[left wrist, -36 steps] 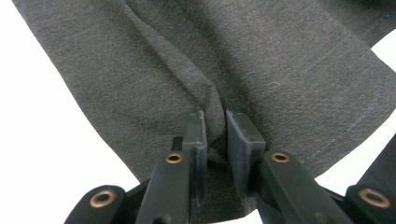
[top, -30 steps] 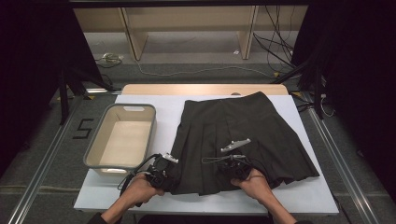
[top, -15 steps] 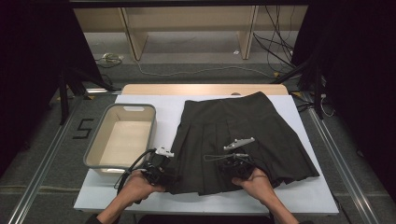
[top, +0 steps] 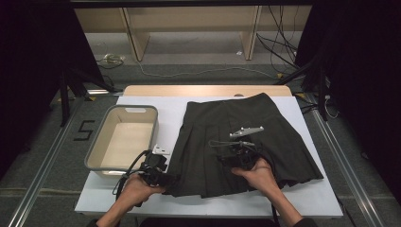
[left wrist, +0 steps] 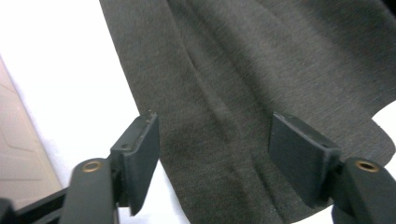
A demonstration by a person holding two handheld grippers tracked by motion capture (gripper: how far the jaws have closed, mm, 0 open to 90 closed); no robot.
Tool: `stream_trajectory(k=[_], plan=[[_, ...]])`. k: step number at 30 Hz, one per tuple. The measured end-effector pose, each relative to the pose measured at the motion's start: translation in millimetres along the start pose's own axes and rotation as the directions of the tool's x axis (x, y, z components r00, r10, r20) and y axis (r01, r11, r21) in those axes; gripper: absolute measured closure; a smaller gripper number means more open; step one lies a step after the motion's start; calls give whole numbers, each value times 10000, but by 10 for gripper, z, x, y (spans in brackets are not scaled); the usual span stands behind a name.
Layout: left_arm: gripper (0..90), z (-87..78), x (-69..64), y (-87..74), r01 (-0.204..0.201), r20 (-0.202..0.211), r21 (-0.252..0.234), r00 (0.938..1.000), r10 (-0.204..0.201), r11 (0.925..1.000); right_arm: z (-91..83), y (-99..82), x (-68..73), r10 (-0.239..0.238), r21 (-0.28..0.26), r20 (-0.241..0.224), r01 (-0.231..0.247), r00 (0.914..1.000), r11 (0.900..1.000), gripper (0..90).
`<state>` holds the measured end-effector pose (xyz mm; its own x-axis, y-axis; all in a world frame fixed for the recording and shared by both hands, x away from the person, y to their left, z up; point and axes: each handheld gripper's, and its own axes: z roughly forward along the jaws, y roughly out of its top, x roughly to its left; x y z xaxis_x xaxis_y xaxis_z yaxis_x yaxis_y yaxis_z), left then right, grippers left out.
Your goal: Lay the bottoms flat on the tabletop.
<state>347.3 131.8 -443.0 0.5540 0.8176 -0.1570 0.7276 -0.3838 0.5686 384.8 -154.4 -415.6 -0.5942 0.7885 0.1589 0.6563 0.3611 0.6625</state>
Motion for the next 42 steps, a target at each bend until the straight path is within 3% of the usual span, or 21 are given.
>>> stream_trajectory(k=[5,13,17,21,34,42], plan=[[284,45,5,-16,82,-231,229,9997,-77,9997,54,106,10,74,31,-203,-73,9998,10000,344],[266,90,56,-35,553,4,496,9985,-554,9972,170,273,37,86,55,-332,-85,9994,9999,318],[240,174,56,-66,746,-72,943,9972,-742,9927,259,350,36,146,119,-375,-141,9992,9998,312],[239,215,101,-70,998,39,1050,9949,-1007,9895,342,436,27,294,158,-349,-289,9990,9995,294],[170,284,90,-72,880,-146,1325,9961,-868,9873,538,633,45,319,459,-259,-307,9992,9985,210],[146,335,72,-62,894,-302,1398,9958,-860,9861,578,740,64,272,436,-217,-262,9994,9987,212]])
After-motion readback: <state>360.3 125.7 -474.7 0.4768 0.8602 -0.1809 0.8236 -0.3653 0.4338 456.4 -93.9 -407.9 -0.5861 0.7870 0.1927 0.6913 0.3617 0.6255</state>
